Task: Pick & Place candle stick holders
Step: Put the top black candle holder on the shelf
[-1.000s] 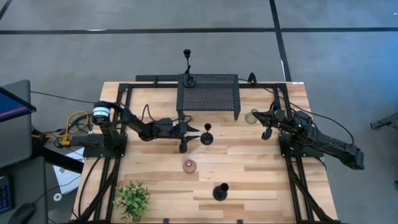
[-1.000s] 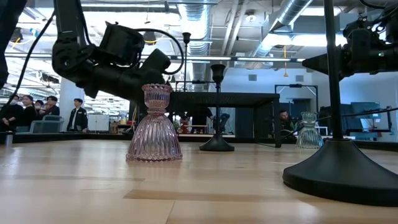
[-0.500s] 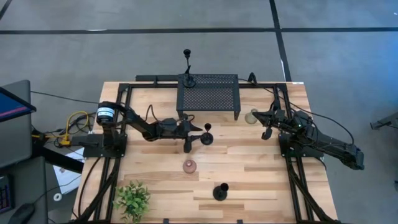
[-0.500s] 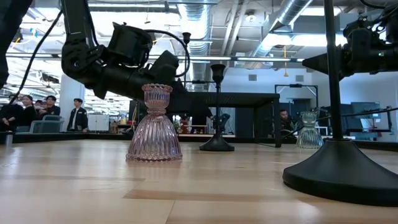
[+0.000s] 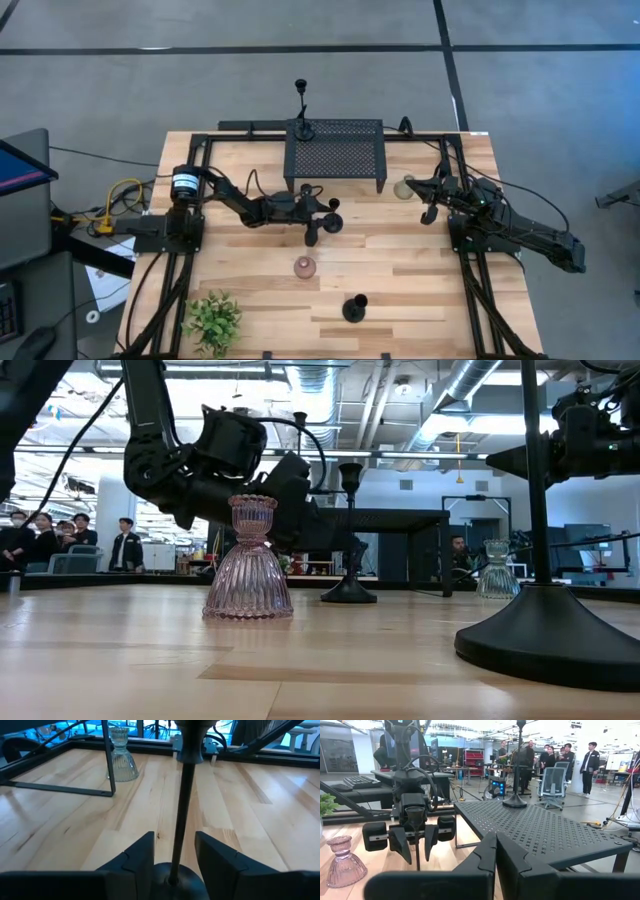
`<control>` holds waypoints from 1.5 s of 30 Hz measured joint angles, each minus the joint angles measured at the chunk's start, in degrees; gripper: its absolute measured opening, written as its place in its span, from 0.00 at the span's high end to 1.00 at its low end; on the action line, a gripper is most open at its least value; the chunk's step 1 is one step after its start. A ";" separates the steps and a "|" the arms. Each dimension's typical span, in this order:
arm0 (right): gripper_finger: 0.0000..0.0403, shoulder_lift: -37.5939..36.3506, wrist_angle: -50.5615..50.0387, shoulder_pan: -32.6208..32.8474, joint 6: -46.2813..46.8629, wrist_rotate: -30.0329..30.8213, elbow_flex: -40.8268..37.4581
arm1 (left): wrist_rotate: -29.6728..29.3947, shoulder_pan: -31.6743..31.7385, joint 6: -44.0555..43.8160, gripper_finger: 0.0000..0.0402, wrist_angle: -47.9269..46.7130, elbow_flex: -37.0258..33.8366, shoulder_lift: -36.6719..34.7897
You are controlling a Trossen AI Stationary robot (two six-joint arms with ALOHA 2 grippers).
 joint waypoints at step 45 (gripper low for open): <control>1.00 0.08 8.24 0.11 1.24 0.00 0.00 | -0.62 2.28 5.94 0.97 -31.12 0.30 -30.26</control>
